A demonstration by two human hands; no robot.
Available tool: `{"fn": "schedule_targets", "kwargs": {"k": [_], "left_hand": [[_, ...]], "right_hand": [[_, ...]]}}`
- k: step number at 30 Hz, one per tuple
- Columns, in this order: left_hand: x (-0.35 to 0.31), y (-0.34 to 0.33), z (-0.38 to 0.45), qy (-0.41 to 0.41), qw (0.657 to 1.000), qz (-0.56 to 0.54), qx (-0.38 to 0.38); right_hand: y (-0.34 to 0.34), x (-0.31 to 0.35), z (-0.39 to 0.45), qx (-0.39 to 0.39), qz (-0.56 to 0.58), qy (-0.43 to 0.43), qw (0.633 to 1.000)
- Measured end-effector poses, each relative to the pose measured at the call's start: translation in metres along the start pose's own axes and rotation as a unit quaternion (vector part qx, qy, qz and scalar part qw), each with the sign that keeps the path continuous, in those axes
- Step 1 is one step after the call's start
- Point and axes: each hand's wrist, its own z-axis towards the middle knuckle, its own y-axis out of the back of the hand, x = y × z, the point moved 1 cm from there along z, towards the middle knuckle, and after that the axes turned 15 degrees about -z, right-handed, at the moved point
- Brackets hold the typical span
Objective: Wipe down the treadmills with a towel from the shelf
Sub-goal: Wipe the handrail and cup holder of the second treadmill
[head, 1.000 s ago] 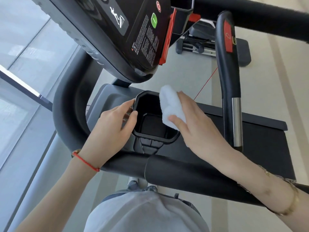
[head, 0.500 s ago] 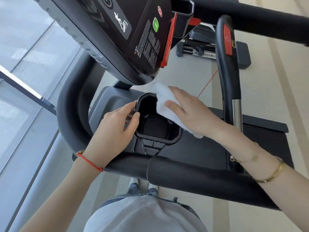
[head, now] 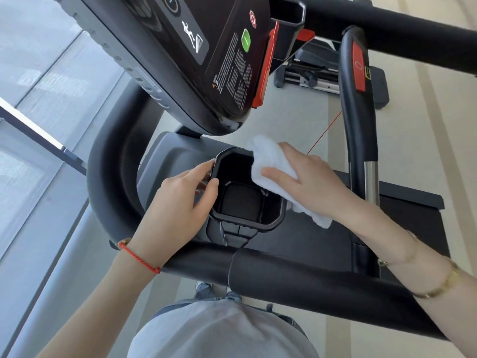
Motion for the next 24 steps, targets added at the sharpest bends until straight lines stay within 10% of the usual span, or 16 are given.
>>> {"fn": "schedule_targets", "kwargs": {"k": [18,24], "left_hand": [[0.002,0.002,0.001,-0.045,0.999,-0.001,0.015],[0.005,0.003,0.001,-0.021,1.0,-0.007,0.017]], "right_hand": [[-0.006,0.034,0.052,-0.003,-0.101,0.065,0.993],[-0.015,0.005,0.005,-0.011,0.055,-0.103,0.993]]}}
